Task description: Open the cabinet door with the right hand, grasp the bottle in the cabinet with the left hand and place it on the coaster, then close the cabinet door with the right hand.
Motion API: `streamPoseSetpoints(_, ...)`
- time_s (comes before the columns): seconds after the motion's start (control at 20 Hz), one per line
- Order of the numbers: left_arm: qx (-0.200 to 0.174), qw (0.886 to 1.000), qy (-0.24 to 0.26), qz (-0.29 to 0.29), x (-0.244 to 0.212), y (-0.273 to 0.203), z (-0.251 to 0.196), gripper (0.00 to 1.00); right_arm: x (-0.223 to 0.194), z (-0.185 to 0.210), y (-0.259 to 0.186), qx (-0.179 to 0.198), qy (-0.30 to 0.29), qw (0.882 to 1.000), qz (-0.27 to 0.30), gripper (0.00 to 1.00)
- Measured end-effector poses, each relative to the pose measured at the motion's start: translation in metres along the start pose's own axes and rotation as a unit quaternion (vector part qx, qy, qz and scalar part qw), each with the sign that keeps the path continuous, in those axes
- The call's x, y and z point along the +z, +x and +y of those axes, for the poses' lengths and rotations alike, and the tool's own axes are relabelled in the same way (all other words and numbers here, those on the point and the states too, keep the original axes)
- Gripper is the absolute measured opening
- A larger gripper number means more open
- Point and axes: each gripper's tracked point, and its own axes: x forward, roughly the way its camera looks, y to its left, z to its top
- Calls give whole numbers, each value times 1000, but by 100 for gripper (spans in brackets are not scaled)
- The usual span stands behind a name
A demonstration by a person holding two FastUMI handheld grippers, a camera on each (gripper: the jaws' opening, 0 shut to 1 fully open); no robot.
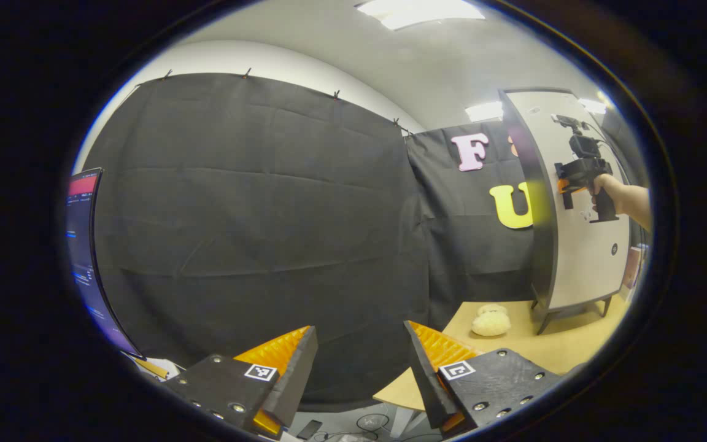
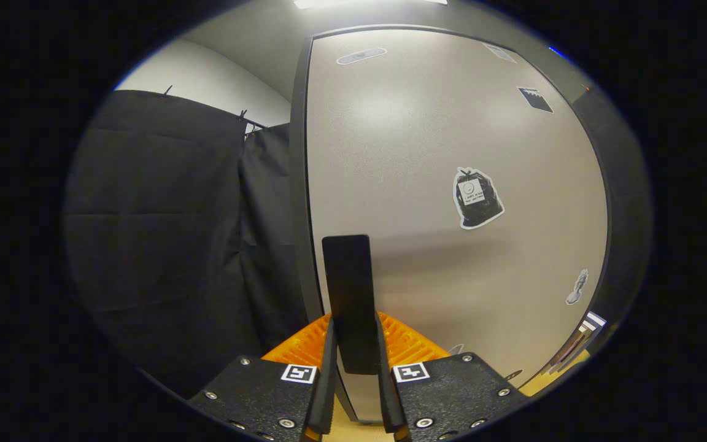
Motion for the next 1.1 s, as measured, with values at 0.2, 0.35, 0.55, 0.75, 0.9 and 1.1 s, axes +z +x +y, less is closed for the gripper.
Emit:
streamPoseSetpoints(0.2,-10,1000,-7,-1,2,2,1,80,-1,0,-4,5,-10,1000,11,23)
streamPoseSetpoints(0.35,-21,1000,-7,-4,6,1,-1,86,0,3,-16,18,-9,1000,15,23)
streamPoseSetpoints(0.55,-40,999,-9,-7,10,-1,-6,86,-1,2,-20,37,-12,999,17,23)
streamPoseSetpoints(0.75,-64,998,-8,-12,24,-5,-20,86,-2,-2,-23,63,-17,998,15,20)
streamPoseSetpoints(0.9,-81,997,-7,-18,22,12,-52,86,-3,-3,-26,75,-14,997,19,19)
streamPoseSetpoints(1.1,-99,995,-9,-23,25,18,-71,80,0,-4,-32,84,-11,996,17,19)
